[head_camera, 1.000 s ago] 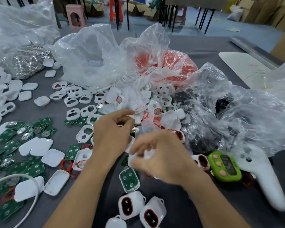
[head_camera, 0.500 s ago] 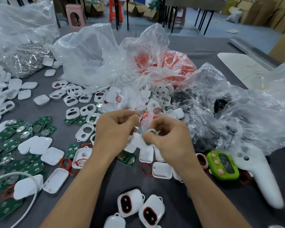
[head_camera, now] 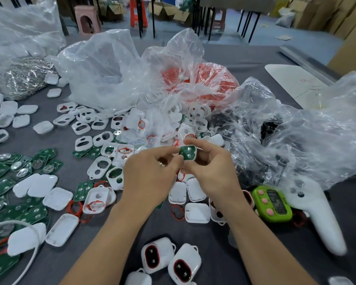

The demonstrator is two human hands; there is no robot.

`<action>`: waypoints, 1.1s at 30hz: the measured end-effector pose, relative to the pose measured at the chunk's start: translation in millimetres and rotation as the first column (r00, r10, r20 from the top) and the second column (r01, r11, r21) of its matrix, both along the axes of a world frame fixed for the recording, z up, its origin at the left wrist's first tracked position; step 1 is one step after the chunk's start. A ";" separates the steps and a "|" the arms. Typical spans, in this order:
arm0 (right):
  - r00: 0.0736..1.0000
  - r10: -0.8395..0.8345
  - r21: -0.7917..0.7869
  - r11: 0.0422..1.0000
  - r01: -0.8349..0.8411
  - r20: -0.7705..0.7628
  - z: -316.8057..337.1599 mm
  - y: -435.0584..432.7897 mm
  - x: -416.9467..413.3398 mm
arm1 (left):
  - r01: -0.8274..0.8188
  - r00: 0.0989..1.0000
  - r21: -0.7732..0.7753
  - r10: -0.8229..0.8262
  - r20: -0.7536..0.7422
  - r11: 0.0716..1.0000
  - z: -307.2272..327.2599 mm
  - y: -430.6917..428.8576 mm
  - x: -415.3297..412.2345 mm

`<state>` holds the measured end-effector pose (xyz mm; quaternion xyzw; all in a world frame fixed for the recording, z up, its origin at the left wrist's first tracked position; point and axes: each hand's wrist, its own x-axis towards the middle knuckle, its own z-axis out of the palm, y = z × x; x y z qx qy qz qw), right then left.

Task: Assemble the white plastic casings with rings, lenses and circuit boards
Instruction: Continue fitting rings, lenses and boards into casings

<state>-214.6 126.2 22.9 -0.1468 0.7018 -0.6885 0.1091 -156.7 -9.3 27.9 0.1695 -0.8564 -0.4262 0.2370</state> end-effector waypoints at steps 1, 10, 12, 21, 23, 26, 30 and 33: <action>0.998 -0.023 0.039 0.999 0.026 -0.058 -2.2 -1.1 0.6 | -0.031 0.999 -0.068 0.034 0.033 0.997 0.1 1.7 0.0; 0.931 -0.032 0.252 0.959 0.131 -0.363 -13.5 -7.4 4.8 | -0.016 0.995 0.393 -0.024 0.097 0.920 -7.0 -0.6 -6.5; 0.917 -0.024 0.249 0.959 0.134 -0.399 -13.5 -7.6 5.1 | -0.014 0.996 0.472 -0.032 0.089 0.881 -6.0 -1.2 -6.7; 0.903 -0.115 0.268 0.933 0.241 -0.413 -10.2 -5.6 3.8 | -0.054 0.998 0.067 0.055 -0.012 0.996 6.1 -7.6 5.4; 0.929 -0.064 0.340 0.920 0.197 -0.364 -8.7 -3.7 2.8 | -0.119 0.993 -0.099 0.118 -0.012 0.988 9.5 -14.0 9.8; 0.930 -0.033 0.455 0.865 0.210 -0.366 -5.2 -1.0 -1.0 | -0.256 0.966 -0.048 0.254 -0.043 0.965 10.2 -29.8 9.4; 0.878 -0.088 0.424 0.850 0.313 -0.471 5.4 -11.6 -5.6 | -0.509 0.859 0.045 0.511 -0.034 0.860 3.2 -67.7 5.0; 0.898 0.028 0.462 0.865 0.199 -0.439 13.1 -48.4 -10.7 | -0.565 0.825 0.089 0.565 0.023 0.820 -4.9 -91.7 5.5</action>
